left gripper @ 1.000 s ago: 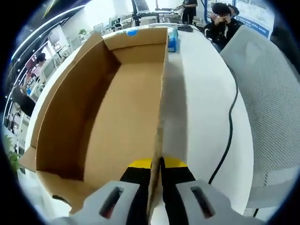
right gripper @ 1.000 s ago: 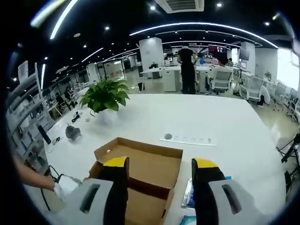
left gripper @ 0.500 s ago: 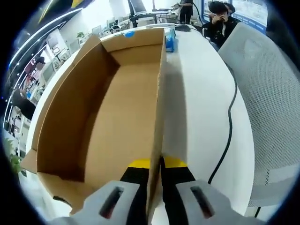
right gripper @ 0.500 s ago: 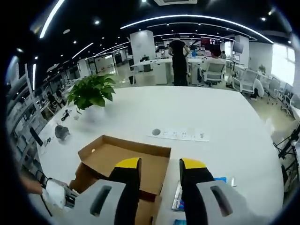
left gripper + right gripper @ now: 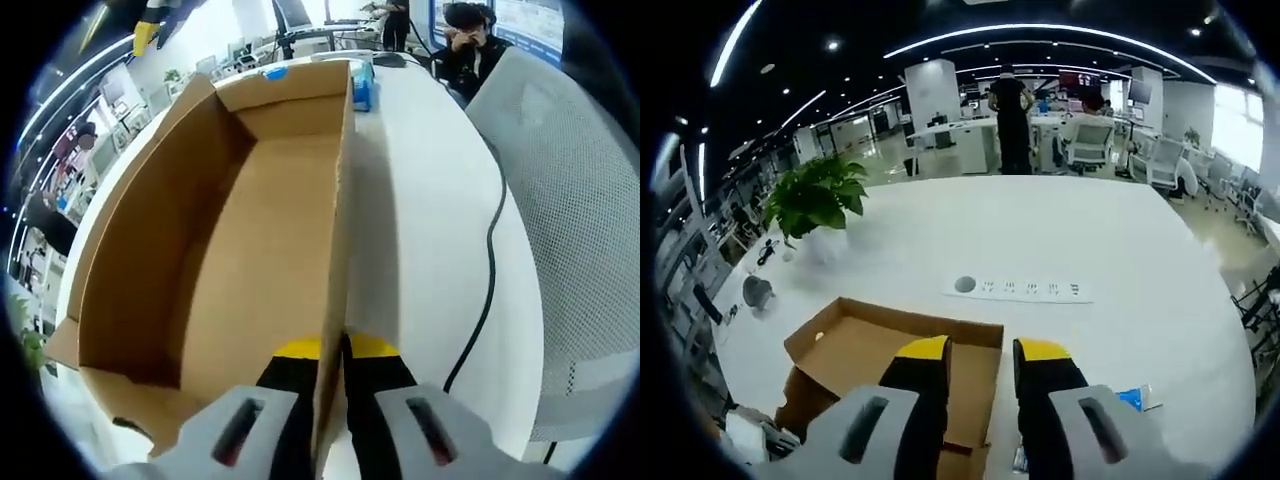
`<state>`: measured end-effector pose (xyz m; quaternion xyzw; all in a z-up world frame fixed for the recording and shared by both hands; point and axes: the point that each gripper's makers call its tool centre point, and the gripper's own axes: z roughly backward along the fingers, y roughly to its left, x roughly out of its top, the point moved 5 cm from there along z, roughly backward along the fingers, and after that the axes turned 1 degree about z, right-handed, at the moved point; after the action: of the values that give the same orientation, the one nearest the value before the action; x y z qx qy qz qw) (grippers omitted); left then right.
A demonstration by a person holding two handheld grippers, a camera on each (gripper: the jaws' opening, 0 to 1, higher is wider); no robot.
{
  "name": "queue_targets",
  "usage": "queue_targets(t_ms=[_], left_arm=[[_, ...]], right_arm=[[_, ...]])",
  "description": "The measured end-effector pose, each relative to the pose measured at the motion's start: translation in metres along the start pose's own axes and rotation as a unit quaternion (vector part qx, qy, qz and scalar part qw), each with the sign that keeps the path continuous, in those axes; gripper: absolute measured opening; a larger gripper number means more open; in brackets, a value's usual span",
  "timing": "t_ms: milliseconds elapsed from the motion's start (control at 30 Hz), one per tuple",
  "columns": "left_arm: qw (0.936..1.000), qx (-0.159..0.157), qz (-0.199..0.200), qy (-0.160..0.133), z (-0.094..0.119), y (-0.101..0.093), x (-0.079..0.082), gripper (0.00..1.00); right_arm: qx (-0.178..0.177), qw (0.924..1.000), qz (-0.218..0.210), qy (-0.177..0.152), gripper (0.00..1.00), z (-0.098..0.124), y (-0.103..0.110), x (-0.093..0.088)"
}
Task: Operate the shoe box by opening the lid, removing the specified soft item, and placing it in the target area until the item is outside and the box remains undamaged.
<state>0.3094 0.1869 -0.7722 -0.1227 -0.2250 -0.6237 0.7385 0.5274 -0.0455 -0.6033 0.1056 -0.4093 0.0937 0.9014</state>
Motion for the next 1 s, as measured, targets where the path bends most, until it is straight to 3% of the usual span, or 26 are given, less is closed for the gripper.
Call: queue_targets(t_ms=[133, 300, 500, 567, 600, 667, 1000], left_arm=[[1.0000, -0.002, 0.003, 0.001, 0.000, 0.001, 0.000, 0.04], [1.0000, -0.002, -0.001, 0.000, 0.000, 0.001, 0.000, 0.04], [1.0000, -0.002, 0.001, 0.001, 0.000, 0.001, 0.001, 0.04], [1.0000, -0.002, 0.003, 0.002, 0.000, 0.001, 0.000, 0.04], [1.0000, -0.002, 0.003, 0.002, 0.000, 0.000, 0.000, 0.04], [1.0000, -0.002, 0.002, 0.002, 0.000, 0.000, 0.000, 0.04], [1.0000, -0.001, -0.001, 0.001, 0.000, 0.000, 0.000, 0.04]], right_arm=[[-0.010, 0.9998, -0.014, 0.011, 0.21, -0.012, -0.006, -0.005], [-0.018, 0.9993, 0.023, 0.023, 0.23, -0.024, -0.005, -0.011], [0.009, 0.9985, 0.028, 0.047, 0.29, -0.047, 0.000, -0.029], [0.033, 0.9981, -0.010, 0.051, 0.28, -0.060, 0.001, -0.038], [0.033, 0.9951, -0.074, 0.057, 0.28, -0.061, 0.002, -0.042], [0.022, 0.9926, -0.102, 0.062, 0.29, -0.059, -0.001, -0.049], [-0.016, 0.9957, -0.058, 0.070, 0.29, -0.057, -0.004, -0.061]])
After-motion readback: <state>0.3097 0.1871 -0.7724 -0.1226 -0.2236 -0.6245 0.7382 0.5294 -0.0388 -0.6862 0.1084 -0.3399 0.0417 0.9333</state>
